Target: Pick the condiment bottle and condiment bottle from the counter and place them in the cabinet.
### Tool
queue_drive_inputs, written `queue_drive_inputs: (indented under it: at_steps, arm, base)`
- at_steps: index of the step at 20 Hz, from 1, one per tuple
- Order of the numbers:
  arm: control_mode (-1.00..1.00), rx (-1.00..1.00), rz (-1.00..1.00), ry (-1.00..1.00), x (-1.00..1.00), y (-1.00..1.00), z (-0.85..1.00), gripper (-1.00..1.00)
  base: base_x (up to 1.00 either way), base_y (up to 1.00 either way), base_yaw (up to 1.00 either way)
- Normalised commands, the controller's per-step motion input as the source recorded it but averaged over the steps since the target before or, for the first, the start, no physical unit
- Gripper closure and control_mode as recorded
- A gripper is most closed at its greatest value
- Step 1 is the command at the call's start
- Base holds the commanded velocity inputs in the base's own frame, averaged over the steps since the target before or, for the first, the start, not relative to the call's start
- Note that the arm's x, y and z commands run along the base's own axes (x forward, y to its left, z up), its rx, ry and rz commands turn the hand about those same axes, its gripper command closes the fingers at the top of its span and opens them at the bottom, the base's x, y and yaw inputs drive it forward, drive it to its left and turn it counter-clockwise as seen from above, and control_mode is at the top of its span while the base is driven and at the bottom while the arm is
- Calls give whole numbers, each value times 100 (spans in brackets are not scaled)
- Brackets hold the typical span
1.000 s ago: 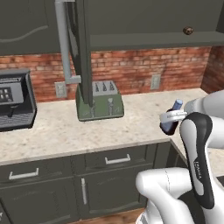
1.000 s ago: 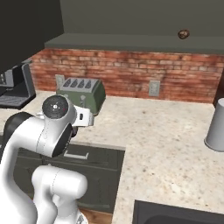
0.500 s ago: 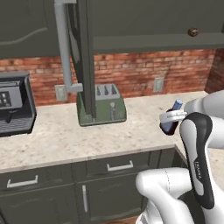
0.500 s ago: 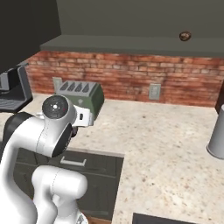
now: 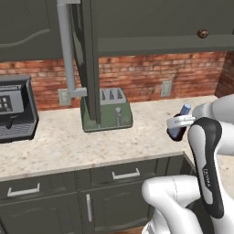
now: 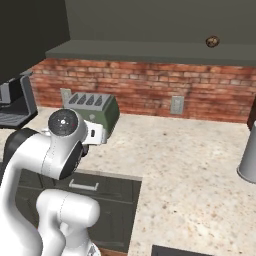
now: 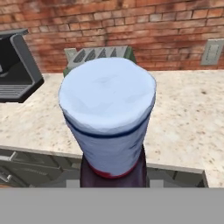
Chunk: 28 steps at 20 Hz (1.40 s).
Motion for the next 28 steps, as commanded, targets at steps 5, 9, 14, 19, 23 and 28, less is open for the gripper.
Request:
queue_drive_inputs:
  at_steps: [5, 9, 14, 19, 23, 28]
  arm:
    - [100, 0, 0, 0, 0, 0, 0, 100]
    - [-100, 0, 4, 0, 0, 0, 0, 100]
    - [-100, 0, 6, -5, -21, 0, 20, 100]
    - [-100, -1, 7, -6, -24, 0, 37, 100]
    - [-100, -1, 5, -3, -7, 0, 45, 100]
    - [-100, -3, 3, -1, 0, 0, 45, 100]
  base:
    - [20, 0, 0]
    - [0, 0, 0]
    - [0, 0, 0]
    - [0, 0, 0]
    - [0, 0, 0]
    - [0, 0, 0]
